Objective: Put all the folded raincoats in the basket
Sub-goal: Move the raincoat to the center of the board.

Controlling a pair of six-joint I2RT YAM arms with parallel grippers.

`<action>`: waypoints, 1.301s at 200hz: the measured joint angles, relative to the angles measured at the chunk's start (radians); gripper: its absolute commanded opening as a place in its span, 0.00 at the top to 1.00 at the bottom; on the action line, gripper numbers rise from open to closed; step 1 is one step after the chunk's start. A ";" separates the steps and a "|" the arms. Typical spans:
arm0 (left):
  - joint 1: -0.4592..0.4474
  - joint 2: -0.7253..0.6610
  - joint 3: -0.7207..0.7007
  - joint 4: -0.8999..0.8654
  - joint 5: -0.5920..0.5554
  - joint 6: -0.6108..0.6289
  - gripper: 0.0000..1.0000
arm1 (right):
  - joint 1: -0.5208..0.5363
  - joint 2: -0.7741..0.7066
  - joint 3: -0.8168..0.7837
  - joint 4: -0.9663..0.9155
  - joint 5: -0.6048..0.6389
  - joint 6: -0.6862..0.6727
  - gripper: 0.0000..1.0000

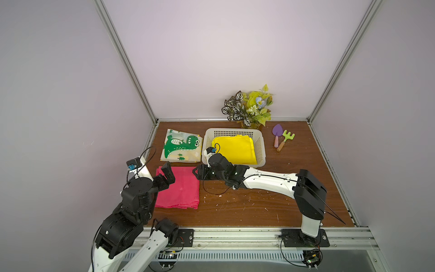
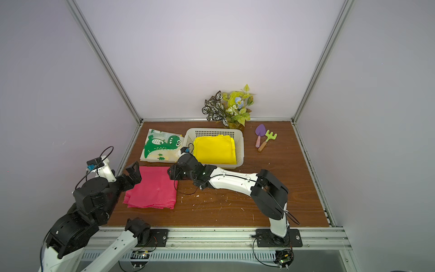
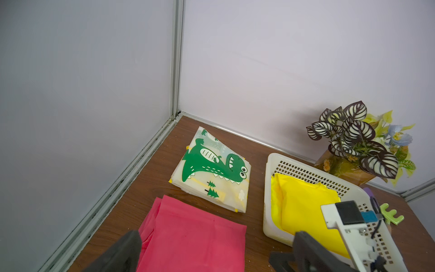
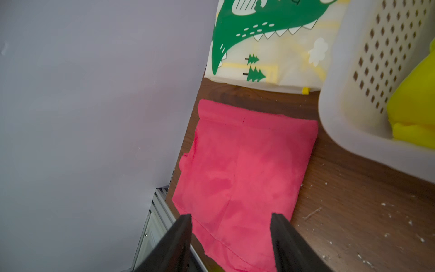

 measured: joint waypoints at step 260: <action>-0.078 0.015 -0.003 -0.038 -0.121 -0.130 0.01 | 0.069 0.230 0.108 -0.184 -0.079 0.050 0.36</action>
